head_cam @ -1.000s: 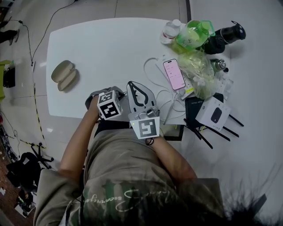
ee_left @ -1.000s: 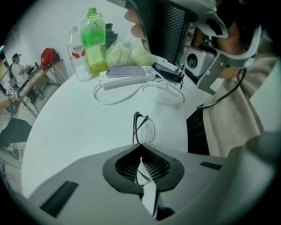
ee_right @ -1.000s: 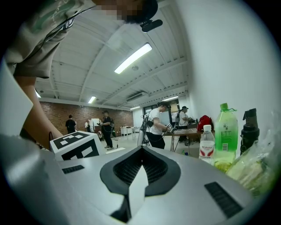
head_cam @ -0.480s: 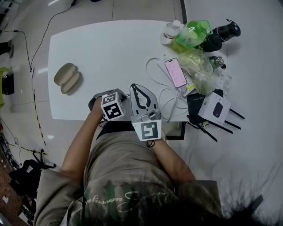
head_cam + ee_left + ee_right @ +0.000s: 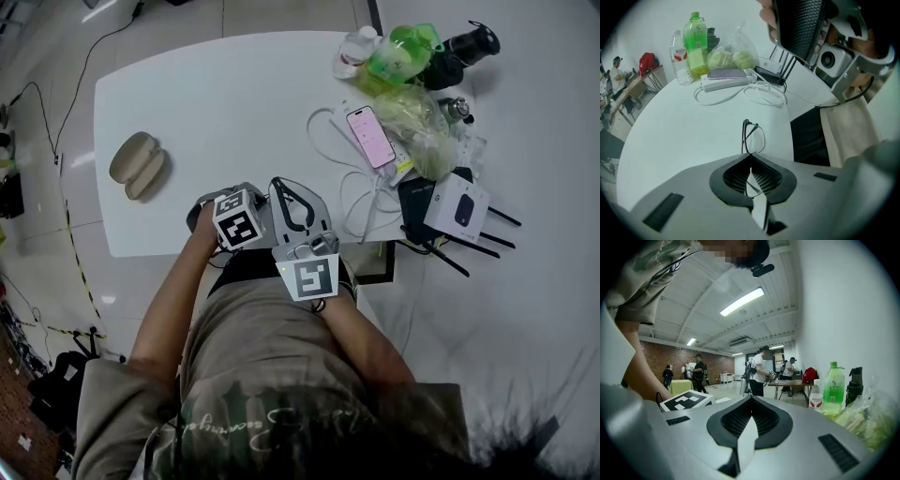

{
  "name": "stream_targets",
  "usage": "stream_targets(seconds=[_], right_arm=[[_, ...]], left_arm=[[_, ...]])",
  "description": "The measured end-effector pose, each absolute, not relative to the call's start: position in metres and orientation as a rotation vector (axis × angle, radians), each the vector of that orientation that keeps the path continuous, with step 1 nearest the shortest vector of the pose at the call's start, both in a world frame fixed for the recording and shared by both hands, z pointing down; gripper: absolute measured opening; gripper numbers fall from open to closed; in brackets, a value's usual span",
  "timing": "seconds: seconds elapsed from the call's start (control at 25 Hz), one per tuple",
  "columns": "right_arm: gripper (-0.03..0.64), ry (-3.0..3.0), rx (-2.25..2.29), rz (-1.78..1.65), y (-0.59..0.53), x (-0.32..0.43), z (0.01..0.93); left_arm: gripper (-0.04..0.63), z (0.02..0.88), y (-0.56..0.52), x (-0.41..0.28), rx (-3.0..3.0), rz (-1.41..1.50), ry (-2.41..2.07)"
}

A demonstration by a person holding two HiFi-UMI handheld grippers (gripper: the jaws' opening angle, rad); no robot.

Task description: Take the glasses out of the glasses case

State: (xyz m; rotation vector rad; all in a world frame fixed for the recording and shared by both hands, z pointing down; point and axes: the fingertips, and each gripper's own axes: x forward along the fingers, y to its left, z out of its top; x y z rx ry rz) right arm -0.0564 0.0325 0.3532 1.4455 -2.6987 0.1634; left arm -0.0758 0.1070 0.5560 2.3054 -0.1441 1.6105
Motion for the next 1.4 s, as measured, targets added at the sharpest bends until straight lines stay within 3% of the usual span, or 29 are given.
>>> stream_targets(seconds=[0.76,1.4], right_arm=[[0.012,-2.783,1.126,0.243,0.033,-0.049,0.372],[0.012,-2.851,1.137,0.32,0.019,-0.023,0.373]], left_arm=[[0.017,0.56,0.103,-0.054,2.198,1.549,-0.327],[0.017,0.569,0.107,-0.034,2.158,1.599,-0.321]])
